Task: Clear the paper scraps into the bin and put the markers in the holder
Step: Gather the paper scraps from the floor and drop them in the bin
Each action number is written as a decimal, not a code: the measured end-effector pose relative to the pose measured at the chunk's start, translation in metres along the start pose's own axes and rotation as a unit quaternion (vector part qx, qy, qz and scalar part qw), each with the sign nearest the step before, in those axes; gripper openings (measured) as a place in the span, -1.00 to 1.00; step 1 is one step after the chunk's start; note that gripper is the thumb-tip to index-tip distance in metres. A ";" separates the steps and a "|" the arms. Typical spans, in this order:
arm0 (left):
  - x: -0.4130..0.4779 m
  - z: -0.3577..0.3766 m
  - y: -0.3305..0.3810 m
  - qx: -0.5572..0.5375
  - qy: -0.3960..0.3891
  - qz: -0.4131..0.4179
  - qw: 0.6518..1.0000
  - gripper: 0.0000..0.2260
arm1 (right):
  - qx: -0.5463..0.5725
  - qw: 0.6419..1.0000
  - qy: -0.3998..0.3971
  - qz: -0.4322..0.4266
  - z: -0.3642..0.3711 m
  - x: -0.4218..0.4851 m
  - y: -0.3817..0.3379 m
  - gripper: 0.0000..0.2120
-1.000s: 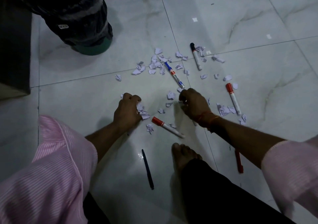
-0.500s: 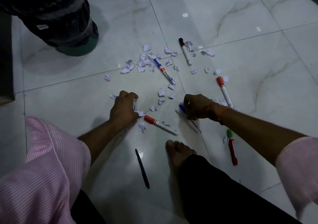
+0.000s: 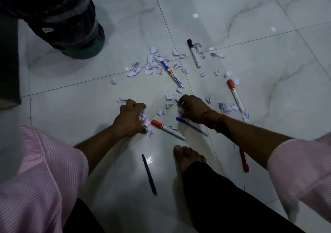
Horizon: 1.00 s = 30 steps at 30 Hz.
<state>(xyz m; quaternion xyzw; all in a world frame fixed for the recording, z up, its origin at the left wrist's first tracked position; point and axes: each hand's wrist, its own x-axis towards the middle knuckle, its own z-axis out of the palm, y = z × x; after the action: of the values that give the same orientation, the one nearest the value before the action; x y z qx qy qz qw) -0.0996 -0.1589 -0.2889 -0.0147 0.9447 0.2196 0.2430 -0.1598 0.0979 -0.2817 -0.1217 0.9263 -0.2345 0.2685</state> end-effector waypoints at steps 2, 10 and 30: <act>-0.004 0.001 -0.003 0.001 -0.006 -0.001 1.000 -0.10 | -0.002 1.000 -0.012 -0.024 0.005 0.000 -0.010 -0.57; -0.020 0.009 -0.004 0.017 0.018 0.004 1.000 -0.09 | -0.066 0.992 -0.043 -0.100 0.024 -0.005 -0.023 -0.34; -0.031 -0.013 -0.030 0.009 -0.012 -0.167 0.986 -0.09 | -0.157 0.983 -0.075 -0.066 0.019 0.006 -0.021 -0.70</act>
<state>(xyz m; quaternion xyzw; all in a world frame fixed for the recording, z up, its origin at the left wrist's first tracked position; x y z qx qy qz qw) -0.0739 -0.1936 -0.2760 -0.1673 0.9279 0.1680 0.2878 -0.1517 0.0708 -0.2885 -0.2406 0.9187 -0.0937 0.2990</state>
